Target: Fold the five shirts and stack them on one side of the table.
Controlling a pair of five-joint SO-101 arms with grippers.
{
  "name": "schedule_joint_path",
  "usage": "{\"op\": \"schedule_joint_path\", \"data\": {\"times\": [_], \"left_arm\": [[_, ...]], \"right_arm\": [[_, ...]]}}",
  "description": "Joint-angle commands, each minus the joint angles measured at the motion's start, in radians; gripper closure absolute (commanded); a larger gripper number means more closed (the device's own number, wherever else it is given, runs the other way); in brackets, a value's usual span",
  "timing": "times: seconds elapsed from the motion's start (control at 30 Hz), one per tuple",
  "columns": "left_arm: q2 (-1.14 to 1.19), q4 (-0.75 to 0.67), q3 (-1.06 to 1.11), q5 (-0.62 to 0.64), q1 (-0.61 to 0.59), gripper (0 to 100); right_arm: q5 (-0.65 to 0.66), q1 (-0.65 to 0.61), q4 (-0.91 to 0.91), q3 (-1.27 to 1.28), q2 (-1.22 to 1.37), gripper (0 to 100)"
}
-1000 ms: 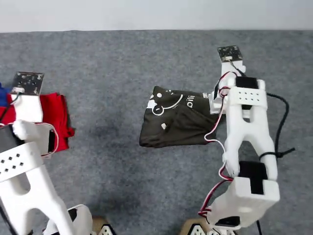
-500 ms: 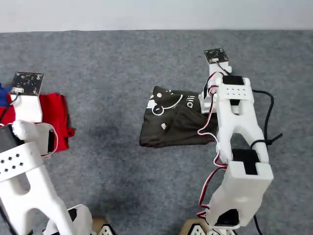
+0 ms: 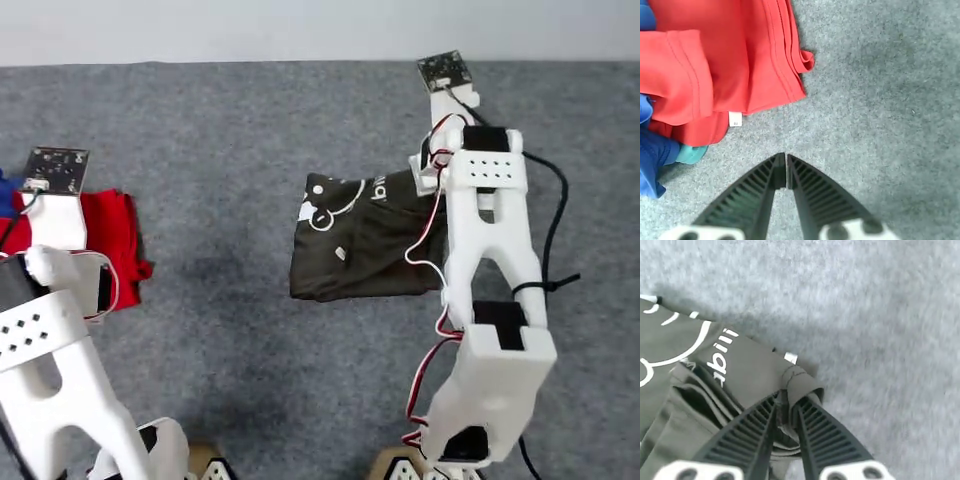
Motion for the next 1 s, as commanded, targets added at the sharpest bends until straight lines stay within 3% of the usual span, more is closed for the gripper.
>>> {"op": "schedule_joint_path", "data": {"times": [0.0, 0.2, 0.37, 0.43, 0.7, 0.87, 0.97], "left_arm": [[-0.021, 0.011, -0.002, -0.008, -0.002, 99], [-0.021, 0.011, -0.001, -0.008, 0.0, 99], [-0.021, 0.011, -0.001, -0.008, 0.0, 99], [-0.021, 0.011, 0.01, -0.008, 0.0, 99], [-0.029, 0.011, 0.05, -0.008, 0.0, 99], [-0.029, 0.011, 0.048, -0.008, 0.0, 99], [-0.029, 0.011, 0.048, -0.005, 0.0, 99]], "right_arm": [[0.04, -0.002, -0.081, -0.069, 0.024, 98.8], [0.08, -0.002, -0.097, -0.081, 0.101, 95.8], [-0.002, -0.01, 0.108, -0.25, 0.101, 79.6], [-0.038, -0.033, 0.183, -0.334, 0.102, 77.9], [-0.049, -0.185, 0.397, -0.454, 0.11, 79.2], [-0.041, -0.246, 0.355, -0.457, 0.159, 98.9], [-0.018, -0.263, 0.286, -0.457, 0.2, 96.8]]}}
